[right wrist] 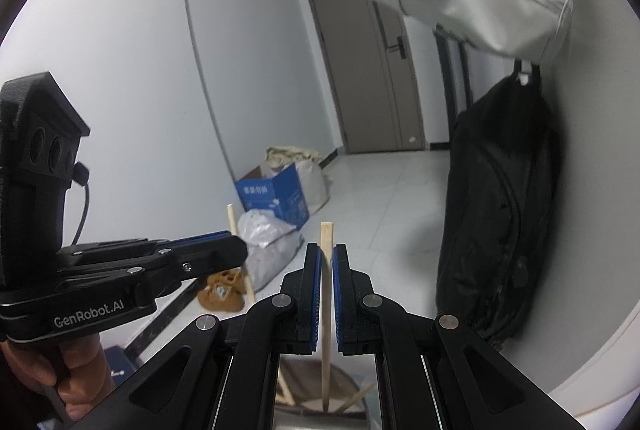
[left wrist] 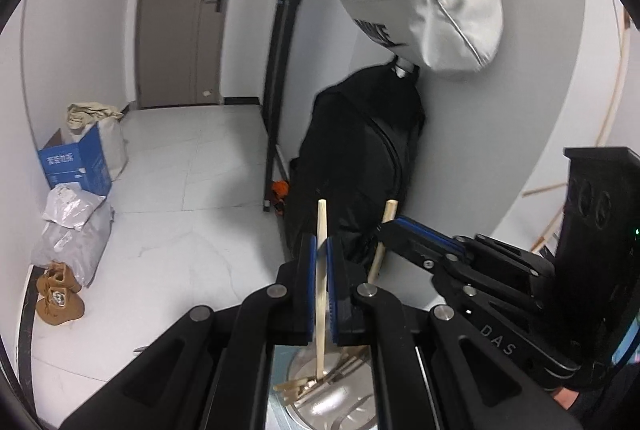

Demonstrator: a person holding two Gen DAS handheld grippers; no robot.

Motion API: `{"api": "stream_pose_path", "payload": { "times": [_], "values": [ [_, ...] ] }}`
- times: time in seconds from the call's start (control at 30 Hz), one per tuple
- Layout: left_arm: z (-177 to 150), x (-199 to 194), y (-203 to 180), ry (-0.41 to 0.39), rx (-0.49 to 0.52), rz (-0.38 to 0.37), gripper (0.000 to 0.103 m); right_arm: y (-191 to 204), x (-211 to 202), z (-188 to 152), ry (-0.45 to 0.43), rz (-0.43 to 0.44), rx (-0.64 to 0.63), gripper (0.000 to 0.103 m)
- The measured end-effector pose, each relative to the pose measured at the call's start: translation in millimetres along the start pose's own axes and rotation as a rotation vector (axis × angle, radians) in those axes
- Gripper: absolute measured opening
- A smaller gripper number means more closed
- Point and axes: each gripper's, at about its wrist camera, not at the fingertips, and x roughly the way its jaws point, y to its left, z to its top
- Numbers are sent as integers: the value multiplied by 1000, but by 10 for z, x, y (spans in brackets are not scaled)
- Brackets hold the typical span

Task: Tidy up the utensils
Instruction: 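Open both grippers to drop the chopsticks into the holder, then lower both grippers back toward the chopstick bundle beside the holder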

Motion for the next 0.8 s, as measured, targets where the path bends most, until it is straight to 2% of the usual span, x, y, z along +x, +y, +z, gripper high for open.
{"api": "stream_pose_path", "payload": {
  "times": [0.27, 0.3, 0.33, 0.37, 0.4, 0.47, 0.5, 0.53, 0.57, 0.63, 0.7, 0.8],
  "values": [
    [28, -61, 86, 30, -51, -69, 1, -58, -48, -84, 57, 54, 46, 10],
    [35, -88, 91, 27, -51, -63, 2, -69, -81, -78, 57, 46, 51, 16],
    [45, -123, 94, 23, -50, -49, 2, -83, -121, -80, 57, 35, 55, 26],
    [57, -155, 92, 20, -46, -44, 3, -94, -163, -83, 53, 33, 62, 29],
    [67, -181, 86, 20, -45, -33, 9, -119, -212, -91, 43, 31, 69, 31],
    [70, -234, 80, 12, -53, -13, 26, -126, -294, -92, 34, 14, 74, 36],
    [65, -261, 84, 4, -59, -11, 40, -138, -335, -95, 30, 6, 80, 41],
    [63, -305, 88, -14, -70, -3, 47, -143, -392, -103, 25, 3, 86, 42],
    [62, -350, 79, -32, -75, 18, 47, -149, -442, -108, 19, -5, 90, 43],
    [59, -405, 50, -49, -71, 60, 48, -137, -526, -134, 14, -20, 89, 52],
    [62, -433, 37, -50, -71, 75, 48, -113, -615, -163, 2, -39, 81, 57],
    [48, -494, 27, -49, -81, 105, 57, -69, -722, -196, -1, -34, 83, 58]
  ]
}}
